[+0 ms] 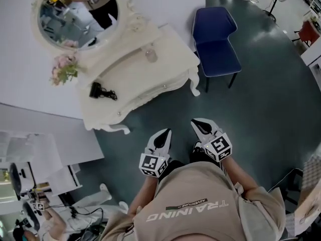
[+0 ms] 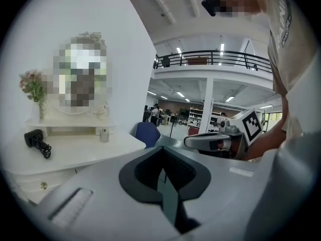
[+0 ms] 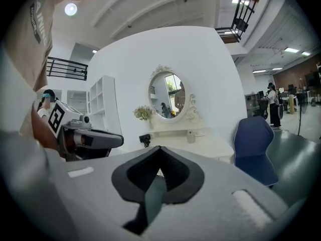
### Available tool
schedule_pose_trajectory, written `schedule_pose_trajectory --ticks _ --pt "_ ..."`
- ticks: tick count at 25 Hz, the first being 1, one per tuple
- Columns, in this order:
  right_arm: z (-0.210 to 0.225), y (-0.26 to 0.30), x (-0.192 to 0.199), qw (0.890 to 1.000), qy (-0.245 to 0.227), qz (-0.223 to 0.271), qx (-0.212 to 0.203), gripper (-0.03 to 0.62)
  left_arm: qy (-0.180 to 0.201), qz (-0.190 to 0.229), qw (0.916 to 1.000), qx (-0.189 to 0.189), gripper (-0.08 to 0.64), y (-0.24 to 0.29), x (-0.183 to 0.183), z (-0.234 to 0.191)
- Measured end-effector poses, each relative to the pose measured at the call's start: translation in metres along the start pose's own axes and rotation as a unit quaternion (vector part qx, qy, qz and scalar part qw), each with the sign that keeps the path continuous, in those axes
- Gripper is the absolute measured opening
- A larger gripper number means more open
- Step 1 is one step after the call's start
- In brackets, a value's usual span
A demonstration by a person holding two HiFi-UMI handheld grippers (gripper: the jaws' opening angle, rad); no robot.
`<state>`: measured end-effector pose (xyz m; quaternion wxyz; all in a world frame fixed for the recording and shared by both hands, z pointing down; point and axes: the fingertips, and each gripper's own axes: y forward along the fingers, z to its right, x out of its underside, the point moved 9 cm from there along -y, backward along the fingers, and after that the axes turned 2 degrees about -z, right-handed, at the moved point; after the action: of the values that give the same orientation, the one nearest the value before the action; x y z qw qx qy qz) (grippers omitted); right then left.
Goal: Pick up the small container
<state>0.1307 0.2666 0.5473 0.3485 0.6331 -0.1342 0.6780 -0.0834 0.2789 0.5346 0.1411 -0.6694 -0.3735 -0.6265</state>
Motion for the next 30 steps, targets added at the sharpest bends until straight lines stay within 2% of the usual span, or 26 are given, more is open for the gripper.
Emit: schedule_pose_trajectory --ticks 5,10,16,21,24,30 --pt "0.014 0.015 -0.012 1.000 -0.025 -0.008 0.015 0.003 0.022 -0.006 0.9994 -0.026 0.018 0.014 -0.008 -0.020" --pt "0.030 0.041 -0.019 0.999 -0.027 -0.023 0.016 0.003 0.007 -0.008 0.9992 -0.039 0.018 0.031 -0.011 -0.057" --pt "0.044 0.089 -0.047 0.999 -0.031 -0.021 0.038 0.003 0.019 -0.009 0.9997 -0.013 0.018 0.055 -0.023 -0.113" --pt "0.058 0.130 -0.080 0.996 -0.075 -0.016 0.052 0.003 0.024 0.010 0.9997 0.001 0.018 0.084 -0.044 -0.156" --pt "0.064 0.150 -0.092 0.996 -0.063 -0.011 0.057 0.003 0.017 0.014 0.9997 0.009 0.018 0.093 -0.055 -0.174" --pt "0.073 0.174 -0.101 0.994 -0.047 -0.006 0.093 0.003 0.021 0.005 0.9989 0.042 0.018 0.110 -0.061 -0.203"
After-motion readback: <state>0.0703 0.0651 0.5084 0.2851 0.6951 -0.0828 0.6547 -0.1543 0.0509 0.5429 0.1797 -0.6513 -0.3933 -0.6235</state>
